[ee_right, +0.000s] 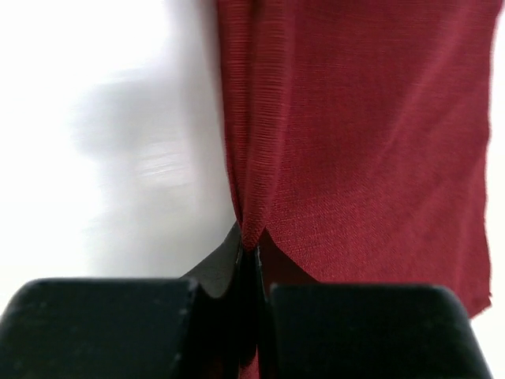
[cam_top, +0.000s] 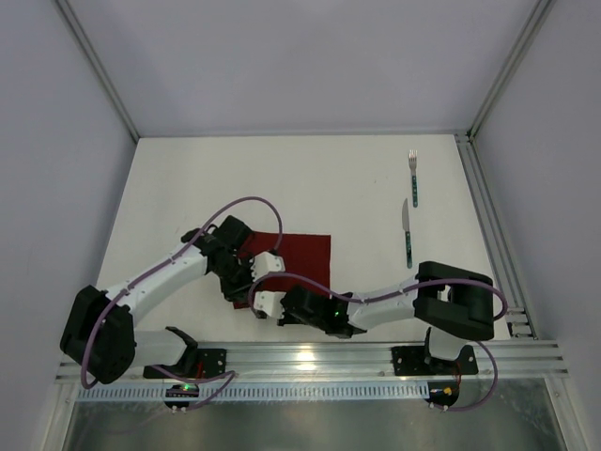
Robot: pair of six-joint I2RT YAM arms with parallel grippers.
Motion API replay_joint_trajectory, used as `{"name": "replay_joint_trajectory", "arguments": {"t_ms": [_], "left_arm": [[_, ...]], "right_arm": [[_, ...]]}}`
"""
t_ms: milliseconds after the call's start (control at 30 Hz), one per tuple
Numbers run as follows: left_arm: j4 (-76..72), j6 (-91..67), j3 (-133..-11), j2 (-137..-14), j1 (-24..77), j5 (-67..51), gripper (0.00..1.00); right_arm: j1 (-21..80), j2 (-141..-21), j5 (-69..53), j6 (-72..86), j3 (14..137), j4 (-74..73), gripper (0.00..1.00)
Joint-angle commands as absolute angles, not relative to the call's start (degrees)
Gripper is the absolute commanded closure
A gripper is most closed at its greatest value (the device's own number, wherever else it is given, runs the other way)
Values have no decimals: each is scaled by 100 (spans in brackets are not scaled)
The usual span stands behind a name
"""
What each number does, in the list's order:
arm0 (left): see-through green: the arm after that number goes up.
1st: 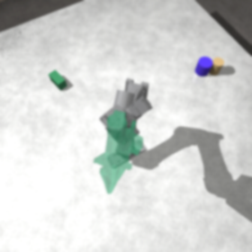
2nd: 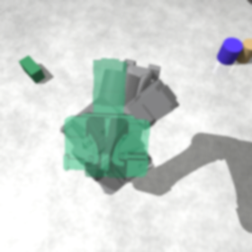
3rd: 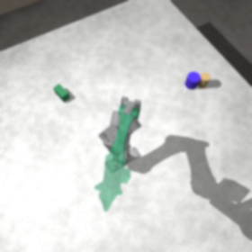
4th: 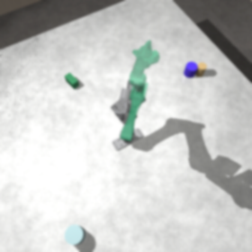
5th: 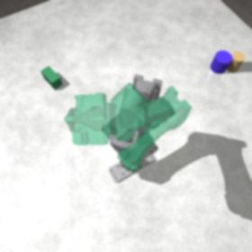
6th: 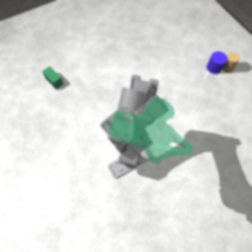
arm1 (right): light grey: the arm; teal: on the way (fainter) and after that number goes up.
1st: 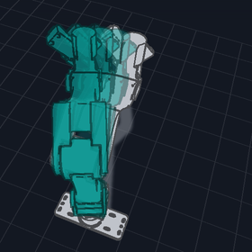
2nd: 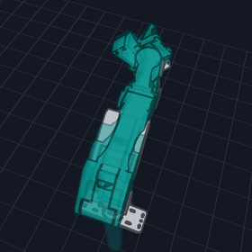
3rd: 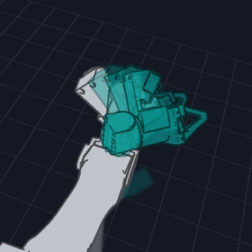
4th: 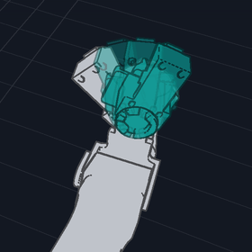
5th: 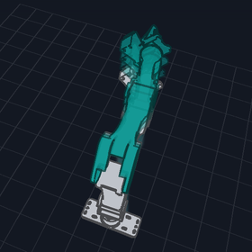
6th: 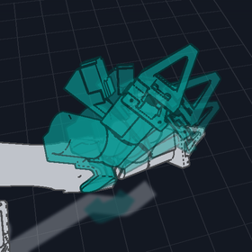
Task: Fold the napkin into a case and place the utensils inside
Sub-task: Fold the square-folded napkin into a folded napkin.
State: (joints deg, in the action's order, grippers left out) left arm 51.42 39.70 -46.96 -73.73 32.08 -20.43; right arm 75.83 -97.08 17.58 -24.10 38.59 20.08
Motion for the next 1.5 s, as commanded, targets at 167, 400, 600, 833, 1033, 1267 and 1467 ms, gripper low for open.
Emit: {"name": "replay_joint_trajectory", "arguments": {"t_ms": [167, 400, 600, 833, 1033, 1267, 1467], "left_arm": [[6125, 4192, -4825, -6900, 2787, -2715, 42], [6574, 4175, -5124, -6732, 2400, -2997, 35], [6136, 3806, -5256, -6601, 2250, -3225, 26], [5353, 3454, -4949, -6346, 2241, -3103, 24], [4844, 3744, -4589, -6232, 2250, -2918, 1], [4307, 4113, -4298, -6188, 2285, -2875, 1], [3226, 3788, -3877, -6249, 2294, -2074, 7]], "right_arm": [[7147, -9334, -631, -1407, 4517, 124, 96], [6057, -9343, -2784, -897, 4974, -185, 96], [5362, -10141, -4068, -677, 5605, -184, 96], [4870, -10696, -4755, -115, 5924, 43, 96], [4641, -10942, -5106, 167, 5994, 439, 96], [4606, -11180, -5212, 501, 6082, 747, 96], [4614, -11171, -5124, 378, 6099, 650, 96]]}}
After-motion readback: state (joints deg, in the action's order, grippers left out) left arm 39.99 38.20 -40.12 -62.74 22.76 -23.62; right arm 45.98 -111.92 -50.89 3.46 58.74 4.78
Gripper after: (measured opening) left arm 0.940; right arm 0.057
